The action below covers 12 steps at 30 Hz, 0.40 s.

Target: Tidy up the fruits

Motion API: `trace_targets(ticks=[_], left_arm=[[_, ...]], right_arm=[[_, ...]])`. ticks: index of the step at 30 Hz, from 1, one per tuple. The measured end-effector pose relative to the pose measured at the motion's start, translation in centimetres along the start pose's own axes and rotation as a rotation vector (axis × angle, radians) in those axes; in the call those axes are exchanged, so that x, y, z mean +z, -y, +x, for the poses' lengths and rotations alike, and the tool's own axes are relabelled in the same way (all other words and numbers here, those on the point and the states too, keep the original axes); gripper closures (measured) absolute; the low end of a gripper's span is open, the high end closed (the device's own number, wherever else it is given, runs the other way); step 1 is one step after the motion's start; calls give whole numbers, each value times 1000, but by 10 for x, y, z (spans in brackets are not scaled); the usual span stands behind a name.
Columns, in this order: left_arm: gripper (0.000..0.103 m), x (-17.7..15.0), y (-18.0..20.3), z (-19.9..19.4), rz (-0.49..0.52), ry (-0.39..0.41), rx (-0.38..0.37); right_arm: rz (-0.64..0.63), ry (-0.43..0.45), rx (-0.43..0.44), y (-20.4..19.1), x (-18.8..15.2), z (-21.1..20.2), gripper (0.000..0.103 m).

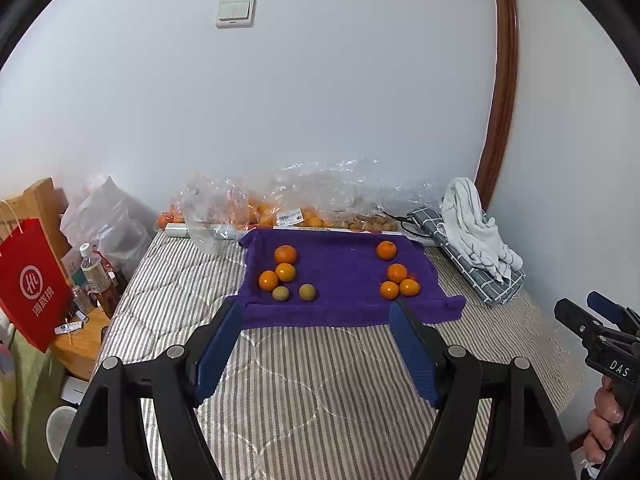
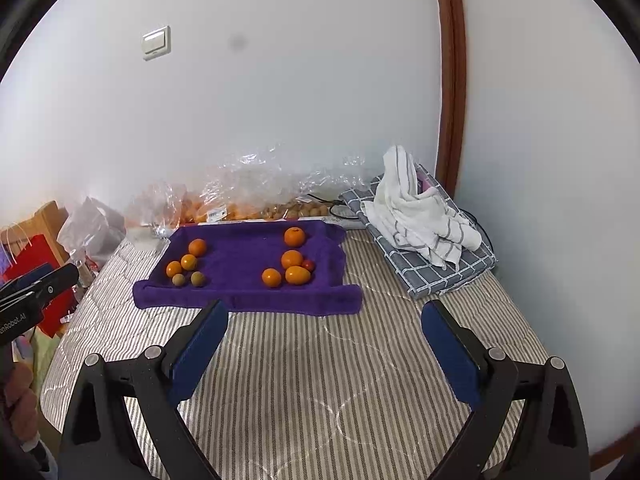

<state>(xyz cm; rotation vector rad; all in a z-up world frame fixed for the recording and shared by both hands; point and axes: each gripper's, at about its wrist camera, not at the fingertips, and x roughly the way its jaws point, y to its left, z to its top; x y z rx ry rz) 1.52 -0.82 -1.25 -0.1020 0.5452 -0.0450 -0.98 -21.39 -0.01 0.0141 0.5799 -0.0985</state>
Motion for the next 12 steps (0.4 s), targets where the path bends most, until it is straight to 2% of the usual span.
trace_targets(ticks=[12], left_arm=[[28,1,-2,4,-1,3,-9]], right_arm=[[-10,-7,2,-5,-1,6,7]])
